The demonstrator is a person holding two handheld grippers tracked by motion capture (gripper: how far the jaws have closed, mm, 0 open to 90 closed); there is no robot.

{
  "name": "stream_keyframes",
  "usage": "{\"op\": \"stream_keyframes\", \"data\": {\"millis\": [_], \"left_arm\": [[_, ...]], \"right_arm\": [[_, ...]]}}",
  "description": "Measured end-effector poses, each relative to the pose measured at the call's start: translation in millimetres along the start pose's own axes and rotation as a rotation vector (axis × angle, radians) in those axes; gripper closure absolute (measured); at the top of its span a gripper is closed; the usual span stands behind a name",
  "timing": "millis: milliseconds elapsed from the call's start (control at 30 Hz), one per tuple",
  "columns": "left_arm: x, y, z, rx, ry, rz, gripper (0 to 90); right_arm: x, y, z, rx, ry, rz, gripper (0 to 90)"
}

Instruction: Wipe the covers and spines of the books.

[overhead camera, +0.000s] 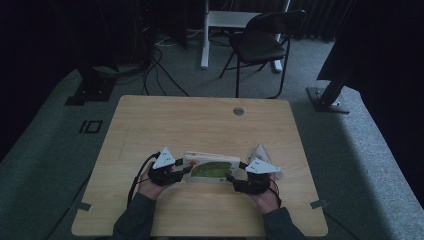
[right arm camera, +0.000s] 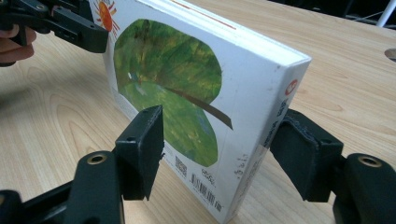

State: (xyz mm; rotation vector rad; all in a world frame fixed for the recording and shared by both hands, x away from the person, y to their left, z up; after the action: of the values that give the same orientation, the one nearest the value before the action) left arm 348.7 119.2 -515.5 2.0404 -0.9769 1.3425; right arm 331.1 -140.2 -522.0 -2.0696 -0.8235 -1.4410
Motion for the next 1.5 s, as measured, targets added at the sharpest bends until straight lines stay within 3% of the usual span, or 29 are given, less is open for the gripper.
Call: {"op": "stream_keyframes", "data": {"millis": [800,1500], "left_arm": [[-4.1,4.6,-5.8,-0.035,0.007,-0.014,61.3],[1.1,16.6,-20.1,-0.095,0.055,0.011,56.1]], "right_arm": [[8.7,-3.6,-5.2,0.022,0.053,-0.023,38.0],[5.4,-2.6,-3.9,0.022,0.035,-0.017,34.0]]}}
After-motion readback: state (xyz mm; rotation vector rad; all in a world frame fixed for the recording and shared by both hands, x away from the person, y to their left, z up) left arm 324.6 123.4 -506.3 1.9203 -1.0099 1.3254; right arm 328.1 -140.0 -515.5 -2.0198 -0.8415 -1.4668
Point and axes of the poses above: each handheld gripper's, and its own axes: z roughly forward along the jaws, x roughly out of its top, y roughly to its right, the point moved 5 cm from there along z, roughly forward along the jaws, and after that the axes turned 8 degrees about y, right-handed, at the moved point
